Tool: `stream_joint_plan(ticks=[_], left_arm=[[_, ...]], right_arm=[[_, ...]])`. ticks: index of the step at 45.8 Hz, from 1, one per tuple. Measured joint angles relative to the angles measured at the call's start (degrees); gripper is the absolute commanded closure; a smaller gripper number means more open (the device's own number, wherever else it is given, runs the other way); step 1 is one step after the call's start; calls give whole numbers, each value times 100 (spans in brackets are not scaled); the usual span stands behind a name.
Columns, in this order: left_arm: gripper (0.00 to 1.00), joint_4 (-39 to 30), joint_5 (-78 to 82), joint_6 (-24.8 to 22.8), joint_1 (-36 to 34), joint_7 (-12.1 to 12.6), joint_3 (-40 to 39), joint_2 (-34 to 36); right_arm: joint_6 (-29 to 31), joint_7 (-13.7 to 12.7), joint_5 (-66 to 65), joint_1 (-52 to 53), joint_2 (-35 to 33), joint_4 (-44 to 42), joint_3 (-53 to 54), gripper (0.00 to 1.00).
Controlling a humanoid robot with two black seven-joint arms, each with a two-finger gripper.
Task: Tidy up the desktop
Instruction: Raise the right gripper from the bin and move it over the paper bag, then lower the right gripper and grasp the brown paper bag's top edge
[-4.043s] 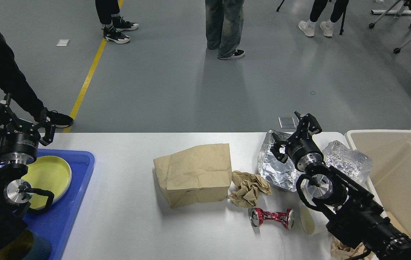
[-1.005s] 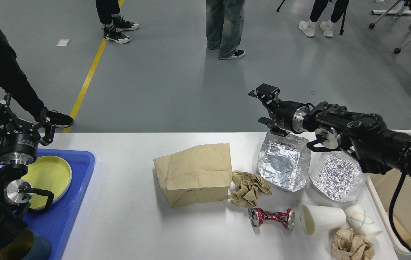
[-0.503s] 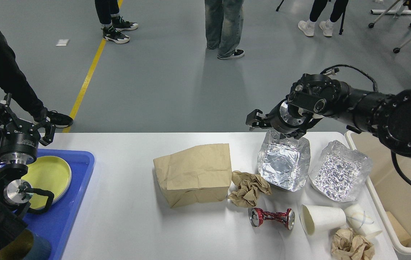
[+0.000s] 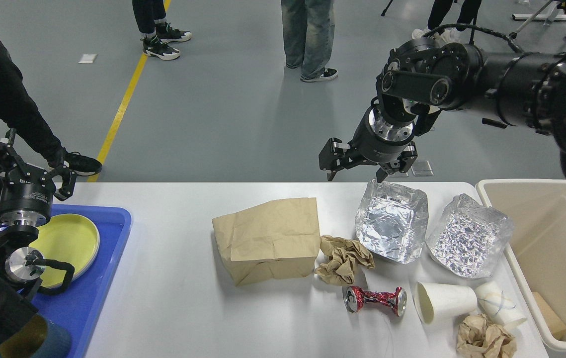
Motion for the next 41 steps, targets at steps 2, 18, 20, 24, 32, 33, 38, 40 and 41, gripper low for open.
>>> stream_joint_plan(ticks=[2, 18, 20, 24, 32, 33, 38, 40, 41], left_arm=[[4, 0, 0, 0, 0, 0, 0, 0], [4, 0, -2, 0, -2, 0, 0, 0], [4, 1, -1, 0, -2, 0, 0, 0], [4, 1, -1, 0, -2, 0, 0, 0], [4, 1, -2, 0, -2, 0, 0, 0], [4, 1, -3, 0, -2, 0, 0, 0], [4, 1, -3, 0, -2, 0, 0, 0], [4, 1, -3, 0, -2, 0, 0, 0], [4, 1, -3, 0, -2, 0, 0, 0]], right_arm=[[-19, 0, -18, -145, 8, -29, 24, 0], [-263, 22, -116, -1701, 446, -1061, 624, 2], [-286, 28, -127, -1747, 458, -1074, 642, 2], [-319, 38, -137, -1830, 468, -1085, 677, 2], [-534, 43, -183, -2147, 501, -1133, 776, 2], [-567, 43, -188, -2183, 511, -1145, 781, 2], [-685, 44, -209, -2332, 566, -1178, 844, 3], [-725, 44, -226, -2368, 572, -1187, 897, 4], [-756, 44, -245, -2392, 576, -1192, 935, 5]])
